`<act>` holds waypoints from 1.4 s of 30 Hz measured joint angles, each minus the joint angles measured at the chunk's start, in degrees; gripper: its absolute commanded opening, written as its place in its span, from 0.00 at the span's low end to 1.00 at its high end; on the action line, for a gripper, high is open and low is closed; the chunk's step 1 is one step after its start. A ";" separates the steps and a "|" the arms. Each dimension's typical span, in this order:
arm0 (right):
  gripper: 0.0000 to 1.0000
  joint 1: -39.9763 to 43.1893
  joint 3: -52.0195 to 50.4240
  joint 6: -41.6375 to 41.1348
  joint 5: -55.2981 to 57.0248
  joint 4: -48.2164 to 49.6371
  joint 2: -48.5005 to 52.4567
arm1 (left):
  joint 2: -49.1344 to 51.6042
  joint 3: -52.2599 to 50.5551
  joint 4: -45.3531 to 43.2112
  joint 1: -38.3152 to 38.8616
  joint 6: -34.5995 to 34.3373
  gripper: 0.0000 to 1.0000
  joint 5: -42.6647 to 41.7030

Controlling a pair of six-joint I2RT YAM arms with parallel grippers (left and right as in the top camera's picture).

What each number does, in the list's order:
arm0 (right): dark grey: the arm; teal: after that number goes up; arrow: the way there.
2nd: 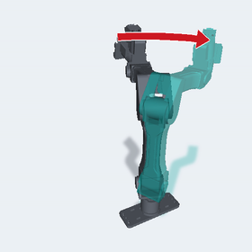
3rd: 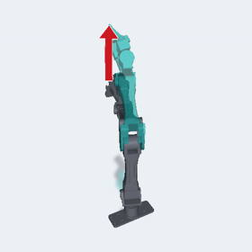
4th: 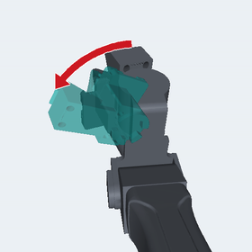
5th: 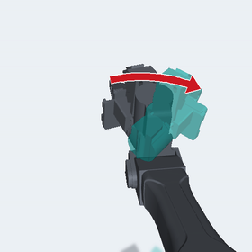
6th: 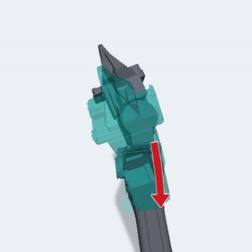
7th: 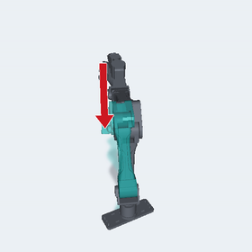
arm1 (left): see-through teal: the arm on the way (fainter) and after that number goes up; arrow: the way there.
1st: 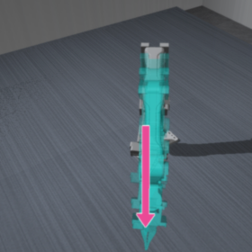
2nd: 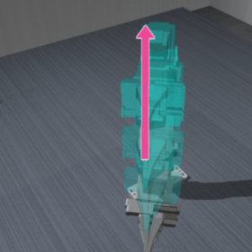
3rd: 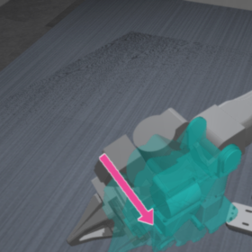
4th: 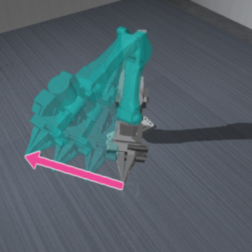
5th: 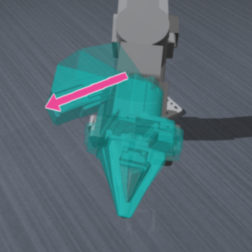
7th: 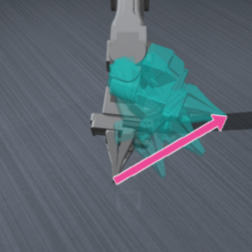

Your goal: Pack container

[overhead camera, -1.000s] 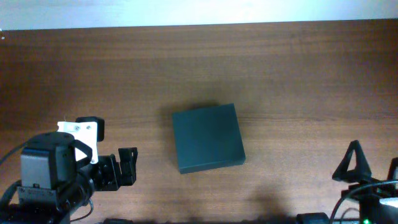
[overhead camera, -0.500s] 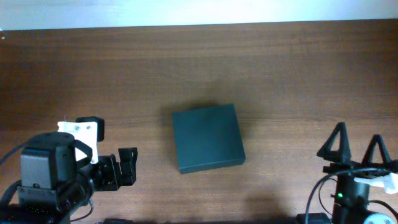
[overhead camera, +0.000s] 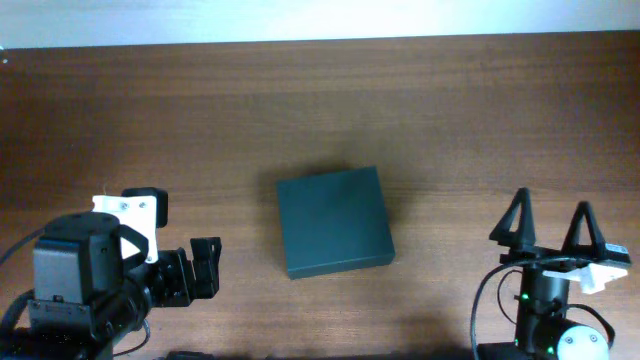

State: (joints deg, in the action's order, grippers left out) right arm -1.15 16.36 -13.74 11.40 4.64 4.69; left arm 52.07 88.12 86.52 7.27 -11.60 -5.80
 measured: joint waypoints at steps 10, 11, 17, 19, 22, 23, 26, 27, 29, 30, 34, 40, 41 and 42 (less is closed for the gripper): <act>0.99 0.00 -4.68 2.49 -3.61 3.39 0.00 | 0.00 0.00 0.00 0.00 0.00 0.99 0.00; 0.99 0.00 -5.29 2.60 -3.89 3.63 0.00 | 0.00 0.00 0.02 0.00 0.00 0.99 0.00; 0.99 0.00 -8.37 3.15 -4.44 3.78 -0.04 | 0.00 0.00 0.00 0.00 0.00 0.99 0.00; 0.99 0.00 -9.14 3.19 -4.48 3.74 -0.57 | 0.00 0.00 0.02 0.00 0.00 0.99 0.02; 0.99 0.00 -10.45 3.21 -4.63 3.89 -2.62 | 0.00 0.00 0.00 0.00 0.00 0.99 0.00; 0.99 0.00 -11.06 3.23 -4.70 4.24 -3.34 | 0.00 0.00 0.02 0.00 0.00 0.99 0.02; 0.99 0.00 -12.26 3.21 -5.01 4.44 -3.85 | 0.00 0.00 0.02 0.00 0.00 0.99 0.00; 0.99 0.00 -12.63 3.19 -5.07 4.42 -3.85 | 0.00 0.00 0.00 0.00 0.00 0.99 0.00; 0.99 0.00 -13.00 3.23 -5.11 4.35 -3.85 | 0.00 0.00 0.00 0.00 0.00 0.99 0.02; 0.99 0.00 -13.05 3.26 -5.11 4.37 -3.85 | 0.00 0.00 0.02 0.00 0.00 0.99 0.02; 0.99 0.00 -13.66 3.23 -5.16 4.50 -3.85 | 0.00 0.00 0.02 0.00 0.00 0.99 0.02; 0.99 0.00 -15.78 3.23 -5.77 0.42 -3.85 | 0.00 0.00 0.02 0.00 0.00 0.99 0.02; 0.99 0.00 -15.78 3.21 -5.86 -0.42 -3.87 | 0.00 0.00 0.02 0.00 0.00 0.99 0.02; 0.99 0.00 -15.78 3.23 -5.97 -1.86 -3.89 | 0.00 0.00 0.02 0.00 0.00 0.99 0.00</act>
State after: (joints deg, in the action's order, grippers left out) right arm -1.15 0.58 -10.50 5.43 2.79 0.80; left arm 52.07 88.12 86.54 7.27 -11.60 -5.80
